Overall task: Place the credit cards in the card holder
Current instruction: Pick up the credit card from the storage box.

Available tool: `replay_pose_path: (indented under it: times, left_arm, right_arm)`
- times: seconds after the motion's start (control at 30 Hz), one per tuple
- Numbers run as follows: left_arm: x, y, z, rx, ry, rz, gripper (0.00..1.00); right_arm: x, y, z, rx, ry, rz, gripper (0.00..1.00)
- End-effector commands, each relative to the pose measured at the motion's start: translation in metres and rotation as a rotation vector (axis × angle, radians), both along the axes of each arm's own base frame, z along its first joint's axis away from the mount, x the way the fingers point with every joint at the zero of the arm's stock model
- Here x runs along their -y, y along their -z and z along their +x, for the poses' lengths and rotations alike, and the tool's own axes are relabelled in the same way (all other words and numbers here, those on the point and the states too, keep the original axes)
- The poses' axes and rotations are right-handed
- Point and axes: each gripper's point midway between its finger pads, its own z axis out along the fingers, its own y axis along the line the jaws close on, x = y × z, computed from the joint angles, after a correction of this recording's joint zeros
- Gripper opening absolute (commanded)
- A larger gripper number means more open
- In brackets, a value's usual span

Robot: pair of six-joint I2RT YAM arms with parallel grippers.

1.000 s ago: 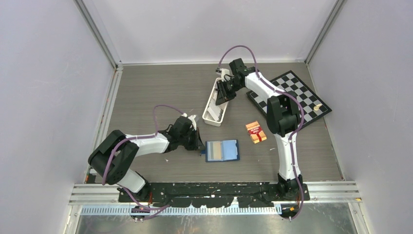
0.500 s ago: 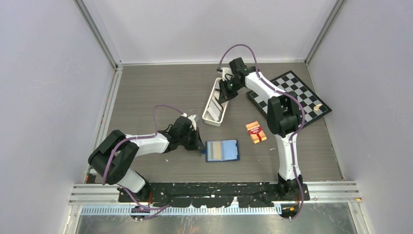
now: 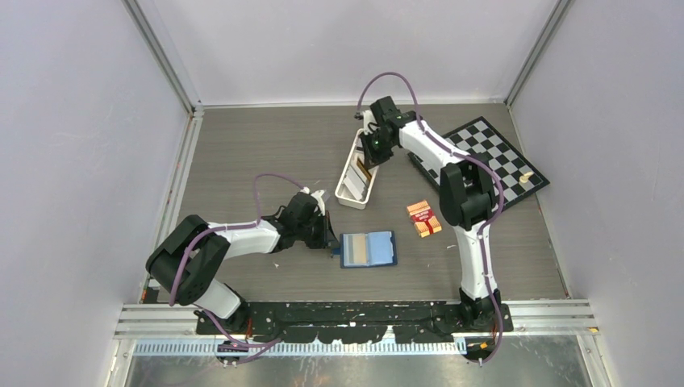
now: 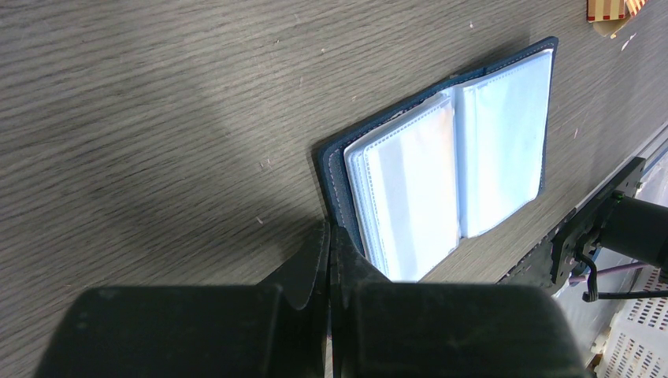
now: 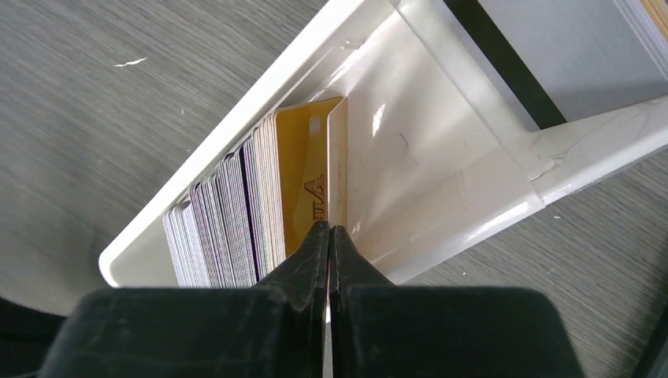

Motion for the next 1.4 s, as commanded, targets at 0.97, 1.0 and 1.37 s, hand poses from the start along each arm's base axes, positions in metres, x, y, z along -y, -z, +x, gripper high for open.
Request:
replay_pose_path:
  times: [0.97,1.0,1.37]
  left_arm:
    - [-0.031,0.025,-0.012,-0.040,-0.030,0.131,0.00]
    - [-0.031,0.025,-0.011,-0.036,-0.032,0.132,0.00]
    - [-0.031,0.027,-0.006,-0.029,-0.027,0.147,0.00]
  right_arm:
    - [-0.005,-0.185,-0.036,0.352,0.222,0.133,0.00]
    - [-0.003,-0.192,-0.046,0.343,0.231,0.164,0.00]
    - [0.005,-0.143,-0.187,-0.003,0.234,0.438,0.01]
